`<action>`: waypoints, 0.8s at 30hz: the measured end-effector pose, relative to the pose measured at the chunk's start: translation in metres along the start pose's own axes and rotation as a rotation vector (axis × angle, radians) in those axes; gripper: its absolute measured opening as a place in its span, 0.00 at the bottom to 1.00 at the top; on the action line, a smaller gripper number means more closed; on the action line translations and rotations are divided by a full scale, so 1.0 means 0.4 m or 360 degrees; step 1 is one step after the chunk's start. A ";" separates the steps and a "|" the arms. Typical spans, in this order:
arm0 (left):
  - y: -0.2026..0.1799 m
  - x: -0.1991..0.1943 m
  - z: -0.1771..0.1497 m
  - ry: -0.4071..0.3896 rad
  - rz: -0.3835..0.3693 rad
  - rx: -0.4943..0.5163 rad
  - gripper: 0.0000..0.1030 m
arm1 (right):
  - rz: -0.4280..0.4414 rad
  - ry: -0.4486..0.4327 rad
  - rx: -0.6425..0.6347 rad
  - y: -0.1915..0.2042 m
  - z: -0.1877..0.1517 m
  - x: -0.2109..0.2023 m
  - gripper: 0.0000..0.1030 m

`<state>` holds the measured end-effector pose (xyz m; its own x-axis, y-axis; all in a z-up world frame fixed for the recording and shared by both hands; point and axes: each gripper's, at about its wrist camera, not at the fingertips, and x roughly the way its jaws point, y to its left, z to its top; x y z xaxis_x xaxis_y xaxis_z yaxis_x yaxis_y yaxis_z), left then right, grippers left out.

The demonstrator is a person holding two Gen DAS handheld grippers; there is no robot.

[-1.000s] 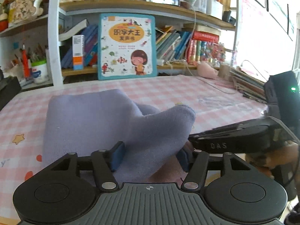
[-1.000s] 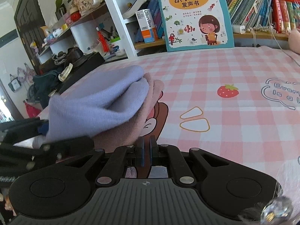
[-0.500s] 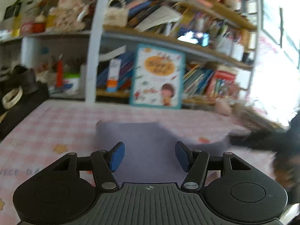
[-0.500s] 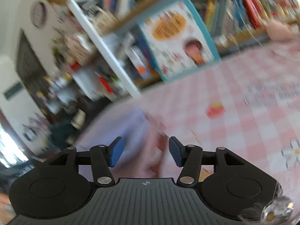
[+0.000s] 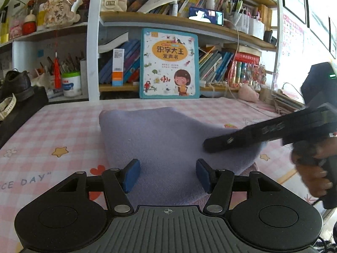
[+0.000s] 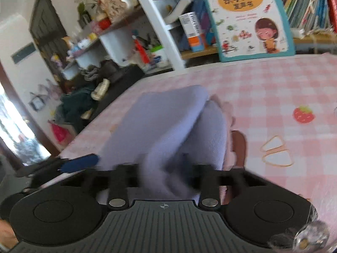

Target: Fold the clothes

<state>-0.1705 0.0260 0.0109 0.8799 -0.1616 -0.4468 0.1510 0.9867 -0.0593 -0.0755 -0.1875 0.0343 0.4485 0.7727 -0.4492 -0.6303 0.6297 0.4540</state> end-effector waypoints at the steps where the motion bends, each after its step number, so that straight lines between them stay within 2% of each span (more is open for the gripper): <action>1: 0.001 0.000 0.001 0.0002 -0.0004 -0.0004 0.58 | 0.0027 -0.0051 -0.0022 0.010 -0.004 -0.023 0.14; 4: 0.008 0.001 0.001 0.0004 -0.0018 -0.0021 0.59 | 0.0106 -0.0144 -0.0011 0.015 -0.021 -0.095 0.11; 7: 0.009 0.002 -0.003 -0.0004 -0.0043 -0.0018 0.59 | -0.0029 -0.0041 0.0090 -0.038 -0.051 -0.085 0.11; 8: 0.007 0.003 -0.004 -0.0006 -0.0051 -0.0010 0.60 | -0.0035 -0.0016 0.0132 -0.055 -0.060 -0.077 0.11; 10: -0.002 0.005 -0.006 -0.0003 -0.0050 0.0035 0.69 | 0.0018 0.0014 0.0230 -0.090 -0.076 -0.060 0.11; 12: -0.012 0.006 -0.009 0.0002 -0.0044 0.0088 0.70 | 0.0016 0.0030 0.0215 -0.085 -0.070 -0.059 0.12; 14: -0.016 0.005 -0.011 0.0000 -0.0039 0.0103 0.70 | -0.0002 0.0022 0.0157 -0.067 -0.056 -0.064 0.16; 15: -0.013 0.003 -0.012 -0.0003 -0.0041 0.0092 0.70 | -0.0002 -0.0004 0.0138 -0.058 -0.048 -0.070 0.23; 16: -0.011 0.002 -0.013 -0.0007 -0.0046 0.0080 0.70 | 0.0003 -0.0037 0.0123 -0.049 -0.038 -0.075 0.37; 17: -0.008 0.001 -0.011 -0.0007 -0.0054 0.0066 0.70 | 0.0008 -0.0061 0.0111 -0.043 -0.030 -0.078 0.43; 20: 0.002 -0.006 -0.004 -0.0013 -0.0083 0.0001 0.70 | -0.0020 -0.0068 0.0084 -0.032 -0.015 -0.063 0.45; 21: 0.006 -0.009 -0.001 -0.0015 -0.0093 -0.0025 0.70 | -0.0056 -0.0054 0.0085 -0.033 -0.014 -0.050 0.40; 22: 0.009 -0.015 0.001 -0.0033 -0.0102 -0.0035 0.70 | -0.0093 -0.0040 0.0086 -0.034 -0.013 -0.038 0.17; 23: 0.012 -0.022 0.002 -0.0050 -0.0112 -0.0044 0.70 | -0.0101 -0.0035 0.0087 -0.033 -0.014 -0.031 0.08; 24: 0.015 -0.029 0.004 -0.0067 -0.0121 -0.0054 0.70 | -0.0102 -0.0055 0.0079 -0.027 -0.017 -0.034 0.08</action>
<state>-0.1789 0.0338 0.0171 0.8849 -0.2360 -0.4017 0.2036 0.9714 -0.1222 -0.0790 -0.2054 0.0301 0.5090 0.7326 -0.4520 -0.5677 0.6804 0.4635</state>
